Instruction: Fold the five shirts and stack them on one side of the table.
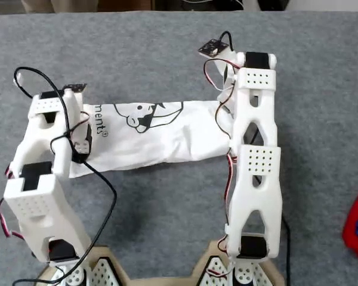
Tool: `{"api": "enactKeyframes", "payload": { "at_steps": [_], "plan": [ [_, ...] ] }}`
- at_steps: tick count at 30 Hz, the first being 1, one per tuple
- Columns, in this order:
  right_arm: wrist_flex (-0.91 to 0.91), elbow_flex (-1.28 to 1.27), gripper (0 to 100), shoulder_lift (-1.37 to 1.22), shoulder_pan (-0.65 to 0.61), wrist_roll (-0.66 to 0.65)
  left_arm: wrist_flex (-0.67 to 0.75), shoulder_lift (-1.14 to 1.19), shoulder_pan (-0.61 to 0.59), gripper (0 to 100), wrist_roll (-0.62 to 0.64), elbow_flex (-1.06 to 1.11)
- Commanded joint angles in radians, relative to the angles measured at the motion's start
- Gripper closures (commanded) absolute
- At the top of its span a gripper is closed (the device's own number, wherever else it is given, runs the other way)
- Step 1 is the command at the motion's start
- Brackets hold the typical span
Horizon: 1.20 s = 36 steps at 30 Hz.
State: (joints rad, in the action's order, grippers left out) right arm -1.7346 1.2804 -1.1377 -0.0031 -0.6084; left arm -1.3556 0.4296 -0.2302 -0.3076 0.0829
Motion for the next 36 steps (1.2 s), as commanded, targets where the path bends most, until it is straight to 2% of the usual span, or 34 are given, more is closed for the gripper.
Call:
{"api": "enactKeyframes", "payload": {
  "at_steps": [1,9,18,23,28,33,36],
  "plan": [
    [0.011,0.048,99.0,0.008,0.016,-0.002,-0.048,0.053,-0.037,98,-0.054,-0.035],
    [0.008,0.054,99.0,0.013,0.018,-0.002,-0.055,0.067,-0.011,98,-0.011,-0.135],
    [-0.054,0.124,99.2,0.154,0.104,0.049,-0.292,0.076,0.054,98,0.012,-0.549],
    [-0.054,0.010,99.2,0.282,0.134,0.069,-0.292,0.077,0.028,98,0.012,-0.646],
    [-0.048,-0.091,99.1,0.363,0.143,0.071,-0.209,0.147,-0.068,97,0.015,-0.629],
    [-0.048,-0.093,99.1,0.360,0.143,0.069,-0.259,0.271,-0.115,86,0.012,-0.706],
    [-0.046,-0.093,99.1,0.360,0.143,0.064,-0.318,0.303,-0.117,83,0.012,-0.806]
  ]
}}
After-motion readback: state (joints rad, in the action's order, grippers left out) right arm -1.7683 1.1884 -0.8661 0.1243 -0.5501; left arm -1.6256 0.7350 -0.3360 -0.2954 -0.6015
